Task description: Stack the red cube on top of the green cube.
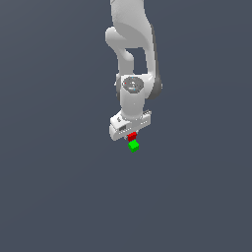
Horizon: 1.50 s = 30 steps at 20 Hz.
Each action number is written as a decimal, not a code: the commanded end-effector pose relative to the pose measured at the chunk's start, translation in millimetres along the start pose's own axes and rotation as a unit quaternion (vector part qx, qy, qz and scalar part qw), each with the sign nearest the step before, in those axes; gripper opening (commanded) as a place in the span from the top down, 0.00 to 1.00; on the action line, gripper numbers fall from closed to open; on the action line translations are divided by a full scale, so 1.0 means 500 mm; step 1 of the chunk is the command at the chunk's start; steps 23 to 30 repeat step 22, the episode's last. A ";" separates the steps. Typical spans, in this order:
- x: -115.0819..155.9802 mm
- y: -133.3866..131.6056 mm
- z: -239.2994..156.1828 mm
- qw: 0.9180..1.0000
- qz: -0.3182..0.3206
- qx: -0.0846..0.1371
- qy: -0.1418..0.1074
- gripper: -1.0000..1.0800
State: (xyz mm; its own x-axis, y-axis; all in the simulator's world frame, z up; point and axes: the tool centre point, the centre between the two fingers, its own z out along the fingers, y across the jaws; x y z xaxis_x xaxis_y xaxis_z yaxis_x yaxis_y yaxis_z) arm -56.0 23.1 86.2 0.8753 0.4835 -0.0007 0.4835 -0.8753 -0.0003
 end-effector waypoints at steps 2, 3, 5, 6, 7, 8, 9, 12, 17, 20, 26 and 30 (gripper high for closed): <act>0.029 -0.002 0.025 1.000 0.000 0.000 0.000 1.00; 0.035 -0.003 0.031 1.000 0.000 0.000 0.000 1.00; 0.046 -0.004 0.040 1.000 0.000 0.000 0.000 1.00; 0.051 -0.004 0.044 1.000 0.000 0.000 0.000 1.00; 0.055 -0.004 0.047 1.000 0.000 0.000 0.000 1.00; 0.058 -0.004 0.049 1.000 0.000 0.000 0.000 1.00; 0.060 -0.004 0.050 1.000 0.000 0.000 0.000 1.00; 0.063 -0.004 0.052 1.000 0.000 0.000 0.000 1.00; 0.063 -0.004 0.052 1.000 0.000 0.000 0.000 0.04; 0.063 -0.004 0.052 1.000 0.000 0.000 0.000 0.04; 0.063 -0.004 0.052 1.000 0.000 0.000 0.000 0.04; 0.063 -0.004 0.052 1.000 0.000 0.000 0.000 0.04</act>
